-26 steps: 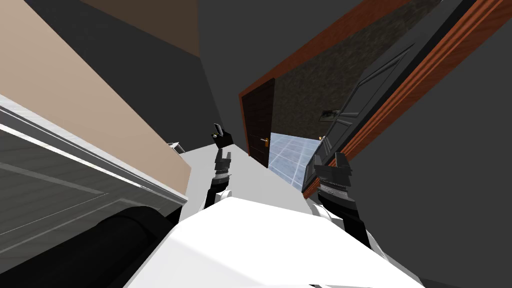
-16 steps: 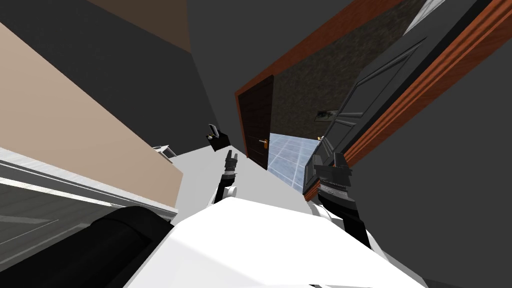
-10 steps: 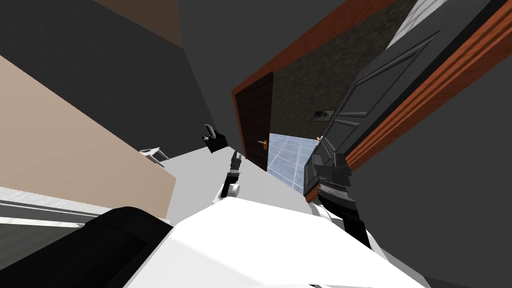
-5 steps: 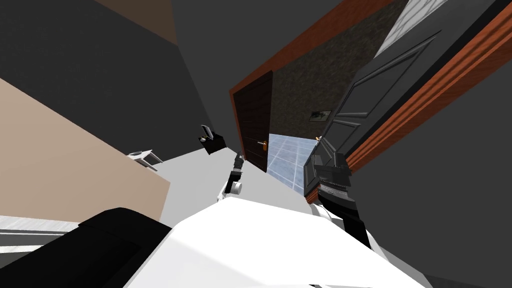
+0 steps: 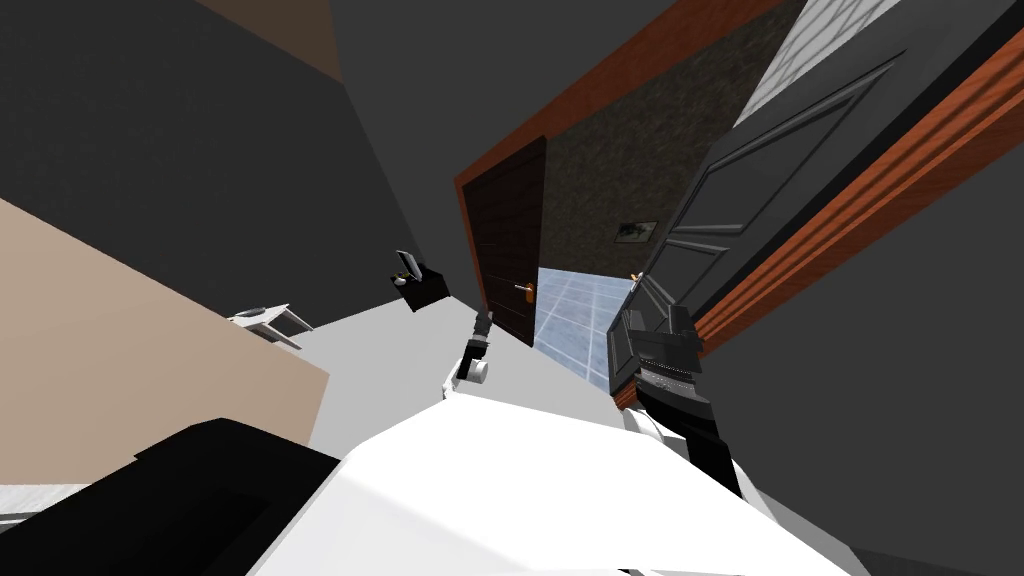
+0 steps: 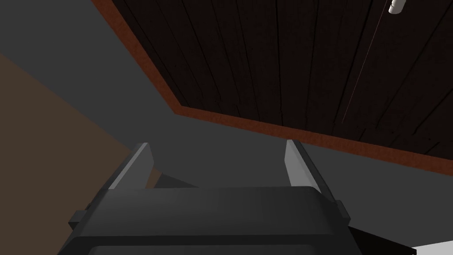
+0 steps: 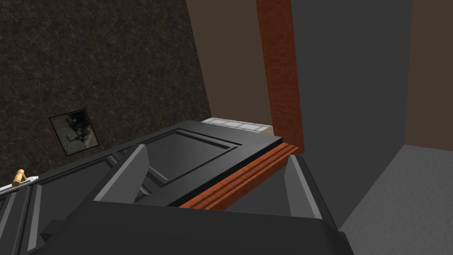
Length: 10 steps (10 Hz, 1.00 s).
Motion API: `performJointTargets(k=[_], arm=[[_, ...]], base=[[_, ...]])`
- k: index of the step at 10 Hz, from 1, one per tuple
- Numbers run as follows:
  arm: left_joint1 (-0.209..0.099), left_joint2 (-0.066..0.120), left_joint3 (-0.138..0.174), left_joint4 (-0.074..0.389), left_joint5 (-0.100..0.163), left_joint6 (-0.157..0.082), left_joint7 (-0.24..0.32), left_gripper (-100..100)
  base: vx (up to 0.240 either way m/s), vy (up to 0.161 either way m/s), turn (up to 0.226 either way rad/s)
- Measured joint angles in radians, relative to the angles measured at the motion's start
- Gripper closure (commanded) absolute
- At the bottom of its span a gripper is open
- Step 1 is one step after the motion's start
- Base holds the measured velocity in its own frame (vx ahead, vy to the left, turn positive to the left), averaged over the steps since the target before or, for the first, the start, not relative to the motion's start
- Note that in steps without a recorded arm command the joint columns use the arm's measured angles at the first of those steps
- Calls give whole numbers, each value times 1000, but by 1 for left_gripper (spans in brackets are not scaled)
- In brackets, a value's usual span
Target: Push the door open
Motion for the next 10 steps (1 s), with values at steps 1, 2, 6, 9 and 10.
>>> performJointTargets(k=[1, 2, 6, 9, 10], arm=[[-15, -4, -4, 23, -2, 3, -2, -100], [-34, 4, -5, 48, 0, 9, 4, -100], [-102, 5, -17, 161, -2, 8, 13, -100], [-175, 0, -28, 272, -4, 10, 18, -100], [-201, -2, -31, 313, -4, 12, 20, -100]], base=[[62, 53, -81], [50, 39, -26], [75, 64, -76], [91, 68, -74], [86, 69, -80]])
